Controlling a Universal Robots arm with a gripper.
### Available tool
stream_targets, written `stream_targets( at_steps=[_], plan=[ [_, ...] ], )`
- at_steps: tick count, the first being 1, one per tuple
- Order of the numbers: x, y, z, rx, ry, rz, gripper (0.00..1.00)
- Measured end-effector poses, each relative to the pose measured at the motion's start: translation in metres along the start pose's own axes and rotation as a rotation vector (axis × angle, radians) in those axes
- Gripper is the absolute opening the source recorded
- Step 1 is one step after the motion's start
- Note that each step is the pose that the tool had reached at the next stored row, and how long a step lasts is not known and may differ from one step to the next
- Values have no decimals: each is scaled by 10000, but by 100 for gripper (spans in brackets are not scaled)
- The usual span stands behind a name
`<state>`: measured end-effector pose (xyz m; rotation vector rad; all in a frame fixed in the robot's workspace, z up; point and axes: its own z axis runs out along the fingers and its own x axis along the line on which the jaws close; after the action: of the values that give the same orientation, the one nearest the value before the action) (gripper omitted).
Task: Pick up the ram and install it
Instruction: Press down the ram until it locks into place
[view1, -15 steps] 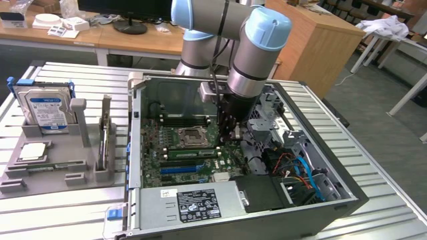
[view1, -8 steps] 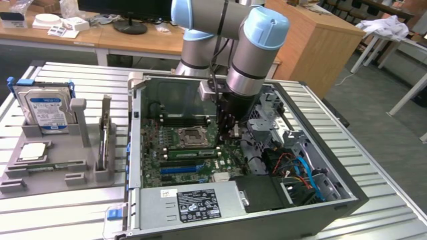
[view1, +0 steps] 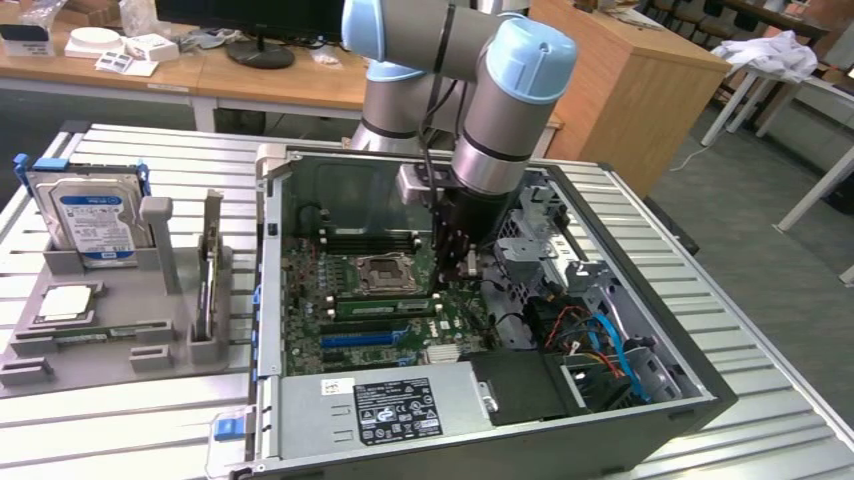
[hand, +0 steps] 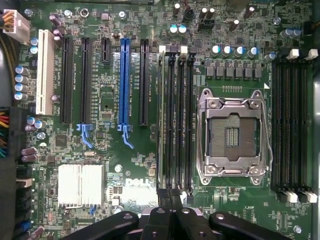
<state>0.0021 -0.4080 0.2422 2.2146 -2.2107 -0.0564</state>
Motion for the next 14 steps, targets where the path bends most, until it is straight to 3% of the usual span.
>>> stream_targets(
  at_steps=[14],
  plan=[
    [1,-1,43,0,1,0,11]
  ],
)
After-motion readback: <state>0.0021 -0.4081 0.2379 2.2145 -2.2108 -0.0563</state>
